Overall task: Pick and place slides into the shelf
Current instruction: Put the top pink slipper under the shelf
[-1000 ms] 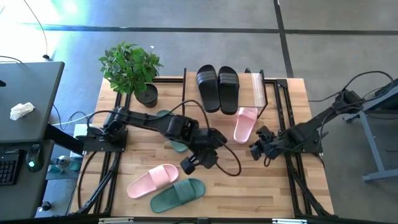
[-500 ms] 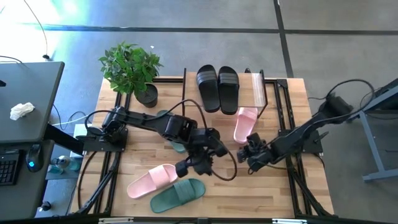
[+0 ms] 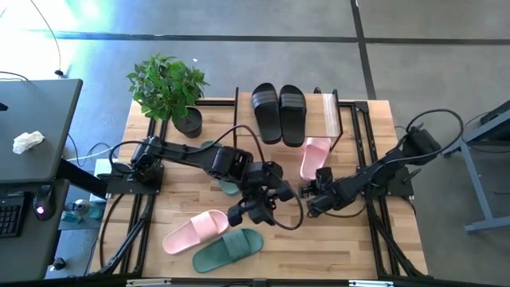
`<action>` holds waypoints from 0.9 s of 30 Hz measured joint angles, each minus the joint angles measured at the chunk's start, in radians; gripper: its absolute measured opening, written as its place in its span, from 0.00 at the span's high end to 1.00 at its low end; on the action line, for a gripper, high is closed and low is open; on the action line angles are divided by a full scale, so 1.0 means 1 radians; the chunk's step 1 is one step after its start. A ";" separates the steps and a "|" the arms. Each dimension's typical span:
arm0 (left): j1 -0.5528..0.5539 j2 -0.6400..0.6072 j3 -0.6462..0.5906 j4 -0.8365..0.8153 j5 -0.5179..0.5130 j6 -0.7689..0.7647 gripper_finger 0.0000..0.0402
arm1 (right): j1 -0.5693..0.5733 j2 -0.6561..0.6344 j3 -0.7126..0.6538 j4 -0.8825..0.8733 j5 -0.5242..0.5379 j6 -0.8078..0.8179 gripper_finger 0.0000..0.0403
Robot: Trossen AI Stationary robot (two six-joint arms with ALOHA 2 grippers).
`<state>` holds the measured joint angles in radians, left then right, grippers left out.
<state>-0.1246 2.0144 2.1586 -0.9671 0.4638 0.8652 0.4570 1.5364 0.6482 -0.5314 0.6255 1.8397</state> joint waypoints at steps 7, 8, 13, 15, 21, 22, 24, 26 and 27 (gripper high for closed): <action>0.000 0.000 0.000 -0.002 0.000 0.021 0.99 | -0.064 -0.006 -0.001 -0.088 0.009 0.049 1.00; 0.000 0.000 0.000 0.000 0.000 0.021 0.99 | -0.075 -0.006 -0.001 -0.090 0.012 0.047 1.00; 0.000 0.000 0.000 -0.007 0.000 0.028 0.99 | -0.136 -0.006 0.000 -0.097 0.021 0.040 1.00; 0.000 0.000 0.000 -0.008 0.000 0.028 0.99 | -0.163 -0.006 0.000 -0.114 0.022 0.040 1.00; 0.000 0.000 0.000 -0.008 0.000 0.030 0.99 | -0.237 -0.006 0.000 -0.130 0.046 0.024 1.00; 0.000 0.000 0.000 -0.008 0.000 0.029 0.99 | -0.246 -0.006 -0.001 -0.128 0.046 0.015 1.00; 0.000 0.001 0.000 -0.008 0.001 0.029 0.99 | -0.263 -0.006 0.000 -0.123 0.046 -0.007 1.00; 0.000 0.001 0.000 -0.008 0.000 0.029 0.99 | -0.274 -0.006 0.000 -0.118 0.039 -0.023 1.00; 0.000 0.001 0.000 -0.008 0.000 0.029 0.99 | -0.274 -0.006 0.000 -0.118 0.032 -0.025 1.00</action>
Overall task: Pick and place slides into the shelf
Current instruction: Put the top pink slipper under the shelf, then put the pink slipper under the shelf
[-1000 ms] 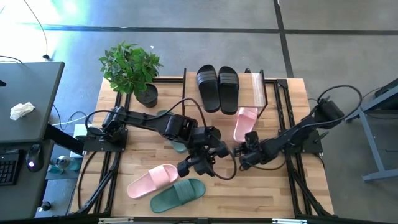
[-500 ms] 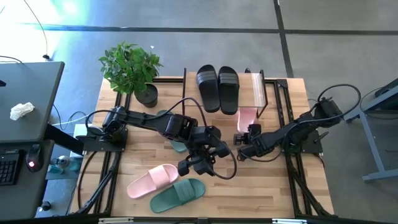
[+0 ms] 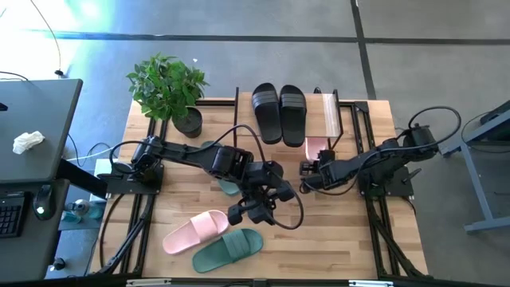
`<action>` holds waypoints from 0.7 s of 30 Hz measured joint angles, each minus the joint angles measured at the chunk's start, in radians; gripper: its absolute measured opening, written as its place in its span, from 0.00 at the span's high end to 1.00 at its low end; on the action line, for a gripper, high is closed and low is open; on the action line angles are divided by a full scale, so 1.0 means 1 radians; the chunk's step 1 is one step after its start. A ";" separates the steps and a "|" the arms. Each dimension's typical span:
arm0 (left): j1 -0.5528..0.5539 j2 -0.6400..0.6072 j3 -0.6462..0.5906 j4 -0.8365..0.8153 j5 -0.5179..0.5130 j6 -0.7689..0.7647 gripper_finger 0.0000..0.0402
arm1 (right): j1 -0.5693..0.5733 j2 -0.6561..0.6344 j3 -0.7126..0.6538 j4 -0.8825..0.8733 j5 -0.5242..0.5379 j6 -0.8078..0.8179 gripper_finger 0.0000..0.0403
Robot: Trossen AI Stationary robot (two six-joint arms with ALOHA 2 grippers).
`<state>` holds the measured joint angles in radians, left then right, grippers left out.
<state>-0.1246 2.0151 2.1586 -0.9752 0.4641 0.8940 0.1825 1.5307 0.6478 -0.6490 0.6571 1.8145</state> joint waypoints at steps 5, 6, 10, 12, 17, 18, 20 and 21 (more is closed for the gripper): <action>0.000 0.000 0.000 0.000 -0.008 0.001 0.99 | 0.017 -0.006 0.000 -0.001 -0.021 -0.001 1.00; 0.000 0.000 0.000 0.000 -0.012 0.001 0.99 | 0.028 -0.014 0.000 0.002 -0.030 -0.001 1.00; 0.000 0.000 0.000 -0.003 -0.064 0.000 0.99 | 0.096 -0.082 0.000 0.003 -0.038 0.003 1.00; 0.000 0.000 0.000 -0.029 -0.114 0.000 0.99 | 0.138 -0.135 0.000 0.010 -0.023 -0.003 1.00; 0.001 -0.005 0.000 -0.194 -0.212 0.025 0.99 | 0.222 -0.298 0.000 0.040 -0.006 -0.147 1.00; 0.001 -0.009 0.000 -0.243 -0.218 0.035 0.99 | 0.234 -0.332 0.000 0.053 -0.009 -0.185 1.00; 0.000 -0.017 0.000 -0.336 -0.219 0.050 0.99 | 0.254 -0.400 0.000 0.080 -0.015 -0.256 1.00; 0.000 -0.024 0.000 -0.389 -0.219 0.052 0.99 | 0.263 -0.435 0.000 0.094 -0.015 -0.292 1.00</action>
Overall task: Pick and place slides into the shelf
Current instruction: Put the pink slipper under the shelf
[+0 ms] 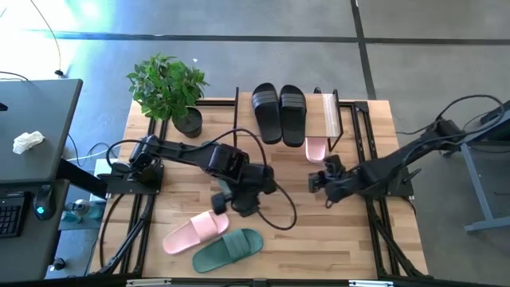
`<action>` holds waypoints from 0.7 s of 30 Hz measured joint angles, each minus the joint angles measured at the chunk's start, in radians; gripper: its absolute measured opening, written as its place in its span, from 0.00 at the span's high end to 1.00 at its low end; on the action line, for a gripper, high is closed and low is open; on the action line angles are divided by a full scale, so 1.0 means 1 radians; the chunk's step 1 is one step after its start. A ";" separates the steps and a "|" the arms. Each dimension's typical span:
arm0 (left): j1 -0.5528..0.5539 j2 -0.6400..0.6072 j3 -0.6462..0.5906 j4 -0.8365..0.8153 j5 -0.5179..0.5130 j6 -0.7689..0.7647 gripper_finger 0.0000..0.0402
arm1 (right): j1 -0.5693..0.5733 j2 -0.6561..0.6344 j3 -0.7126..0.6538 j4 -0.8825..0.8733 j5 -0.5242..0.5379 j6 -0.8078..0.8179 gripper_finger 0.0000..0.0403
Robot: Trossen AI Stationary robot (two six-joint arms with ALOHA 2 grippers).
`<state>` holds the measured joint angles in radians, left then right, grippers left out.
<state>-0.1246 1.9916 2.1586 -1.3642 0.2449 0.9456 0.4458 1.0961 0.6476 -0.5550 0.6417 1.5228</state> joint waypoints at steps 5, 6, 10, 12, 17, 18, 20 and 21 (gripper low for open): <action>-0.009 -0.021 0.000 -0.196 -0.009 -0.085 0.99 | 0.020 -0.148 0.000 0.111 -0.007 -0.203 1.00; -0.014 -0.021 -0.002 -0.217 -0.018 -0.115 0.99 | 0.020 -0.171 0.000 0.129 -0.008 -0.241 1.00; -0.052 -0.049 -0.039 -0.208 -0.062 -0.229 0.99 | 0.020 -0.239 0.000 0.193 0.011 -0.381 1.00; -0.082 -0.073 -0.067 -0.206 -0.088 -0.255 0.99 | 0.020 -0.256 0.000 0.221 0.025 -0.440 1.00; -0.166 -0.162 -0.194 -0.206 -0.231 -0.394 0.99 | 0.020 -0.267 0.000 0.265 0.037 -0.539 1.00; -0.179 -0.188 -0.229 -0.205 -0.260 -0.435 0.99 | 0.019 -0.266 0.000 0.273 0.037 -0.549 1.00; -0.204 -0.244 -0.309 -0.204 -0.320 -0.538 0.99 | 0.020 -0.266 0.000 0.277 0.033 -0.563 1.00; -0.217 -0.273 -0.361 -0.200 -0.346 -0.591 0.99 | 0.020 -0.266 0.000 0.282 0.028 -0.564 1.00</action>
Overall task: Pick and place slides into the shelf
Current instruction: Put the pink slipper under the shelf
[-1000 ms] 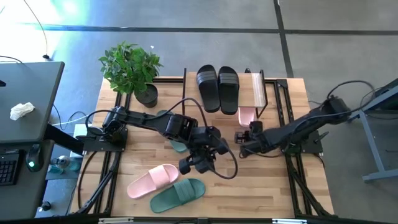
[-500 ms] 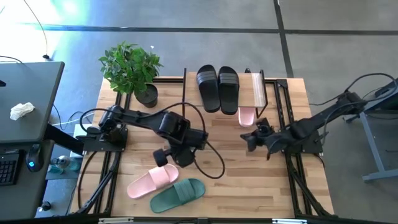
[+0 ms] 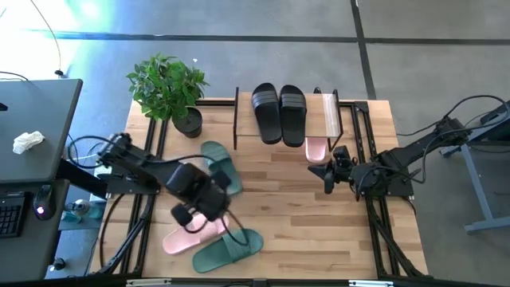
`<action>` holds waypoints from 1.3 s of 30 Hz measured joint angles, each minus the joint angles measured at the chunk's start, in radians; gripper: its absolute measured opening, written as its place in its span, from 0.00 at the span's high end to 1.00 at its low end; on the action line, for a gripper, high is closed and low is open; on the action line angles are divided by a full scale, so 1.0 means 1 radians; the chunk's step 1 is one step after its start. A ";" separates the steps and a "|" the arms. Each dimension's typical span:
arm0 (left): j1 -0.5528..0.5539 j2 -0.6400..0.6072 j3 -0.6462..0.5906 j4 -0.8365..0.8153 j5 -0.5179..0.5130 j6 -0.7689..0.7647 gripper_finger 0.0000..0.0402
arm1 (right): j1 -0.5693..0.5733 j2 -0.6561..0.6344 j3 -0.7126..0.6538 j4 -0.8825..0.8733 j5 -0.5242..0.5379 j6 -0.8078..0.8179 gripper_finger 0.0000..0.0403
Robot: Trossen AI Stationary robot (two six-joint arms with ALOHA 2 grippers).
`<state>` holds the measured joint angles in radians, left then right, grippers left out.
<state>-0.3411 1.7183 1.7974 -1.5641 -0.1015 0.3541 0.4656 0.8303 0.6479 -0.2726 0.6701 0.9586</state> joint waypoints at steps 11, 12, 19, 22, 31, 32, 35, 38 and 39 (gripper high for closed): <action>-0.223 -0.343 -0.623 0.489 -0.194 -0.423 0.99 | 0.000 0.000 0.000 0.008 -0.039 -0.053 1.00; -0.242 -0.356 -0.652 0.521 -0.195 -0.455 0.99 | 0.000 0.000 0.000 0.008 -0.039 -0.060 1.00; -0.334 -0.343 -0.816 0.674 -0.123 -0.553 0.99 | 0.000 0.000 0.000 0.008 -0.043 -0.086 1.00; -0.356 -0.327 -0.862 0.715 -0.066 -0.566 0.99 | 0.000 0.000 0.000 0.008 -0.044 -0.087 1.00; -0.355 -0.305 -0.875 0.759 -0.038 -0.568 0.75 | 0.000 0.001 0.000 0.006 -0.050 -0.101 1.00; -0.355 -0.305 -0.875 0.751 -0.038 -0.561 0.70 | 0.000 0.001 0.000 0.007 -0.050 -0.105 1.00; -0.355 -0.297 -0.875 0.757 -0.044 -0.481 0.54 | 0.000 0.004 0.000 0.006 -0.038 -0.119 1.00; -0.353 -0.265 -0.875 0.775 -0.089 -0.375 0.42 | 0.000 0.015 0.000 0.005 -0.030 -0.129 1.00; -0.353 -0.252 -0.875 0.786 -0.108 -0.348 0.39 | 0.000 0.020 0.000 0.007 -0.027 -0.129 1.00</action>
<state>-0.6945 1.4665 0.9226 -0.7785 -0.2090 0.0060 0.4652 0.8503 0.6479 -0.2659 0.6436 0.8291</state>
